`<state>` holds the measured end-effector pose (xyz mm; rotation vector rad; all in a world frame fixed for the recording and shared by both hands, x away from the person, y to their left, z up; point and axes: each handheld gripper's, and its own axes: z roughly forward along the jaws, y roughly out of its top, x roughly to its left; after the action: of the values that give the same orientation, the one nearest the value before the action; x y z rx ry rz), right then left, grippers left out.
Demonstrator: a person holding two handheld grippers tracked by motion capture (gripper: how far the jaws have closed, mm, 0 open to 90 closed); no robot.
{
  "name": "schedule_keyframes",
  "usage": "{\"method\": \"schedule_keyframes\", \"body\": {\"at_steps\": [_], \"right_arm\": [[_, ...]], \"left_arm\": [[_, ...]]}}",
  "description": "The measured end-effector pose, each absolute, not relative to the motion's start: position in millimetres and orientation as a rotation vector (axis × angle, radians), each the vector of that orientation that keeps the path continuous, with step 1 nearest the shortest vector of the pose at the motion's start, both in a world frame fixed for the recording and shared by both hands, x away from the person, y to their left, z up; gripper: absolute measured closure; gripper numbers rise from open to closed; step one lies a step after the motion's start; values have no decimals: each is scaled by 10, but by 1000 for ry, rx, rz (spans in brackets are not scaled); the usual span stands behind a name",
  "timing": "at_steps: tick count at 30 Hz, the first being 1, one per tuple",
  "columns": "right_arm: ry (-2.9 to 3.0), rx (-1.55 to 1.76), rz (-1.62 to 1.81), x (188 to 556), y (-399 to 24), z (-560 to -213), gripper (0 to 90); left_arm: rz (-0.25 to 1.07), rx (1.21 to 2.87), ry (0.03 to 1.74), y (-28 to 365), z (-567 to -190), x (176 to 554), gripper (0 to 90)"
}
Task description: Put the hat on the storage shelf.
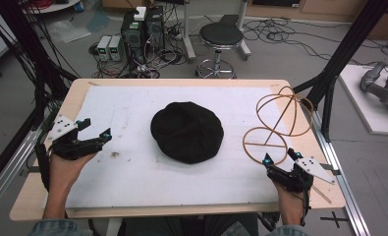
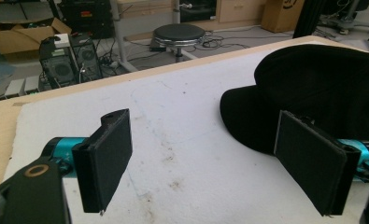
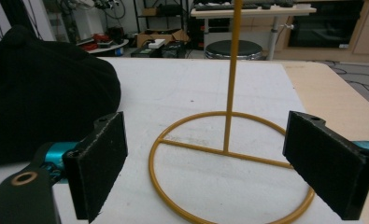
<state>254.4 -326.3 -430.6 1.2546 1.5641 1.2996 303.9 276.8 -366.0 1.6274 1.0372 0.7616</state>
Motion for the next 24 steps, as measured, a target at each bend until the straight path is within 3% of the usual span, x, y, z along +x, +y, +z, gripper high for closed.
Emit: {"method": "schedule_keyframes", "body": {"at_steps": [24], "right_arm": [[1715, 1023, 1436, 2583, -2460, -4014, 143]], "left_arm": [[756, 1620, 1047, 2819, -3652, 2997, 196]]}}
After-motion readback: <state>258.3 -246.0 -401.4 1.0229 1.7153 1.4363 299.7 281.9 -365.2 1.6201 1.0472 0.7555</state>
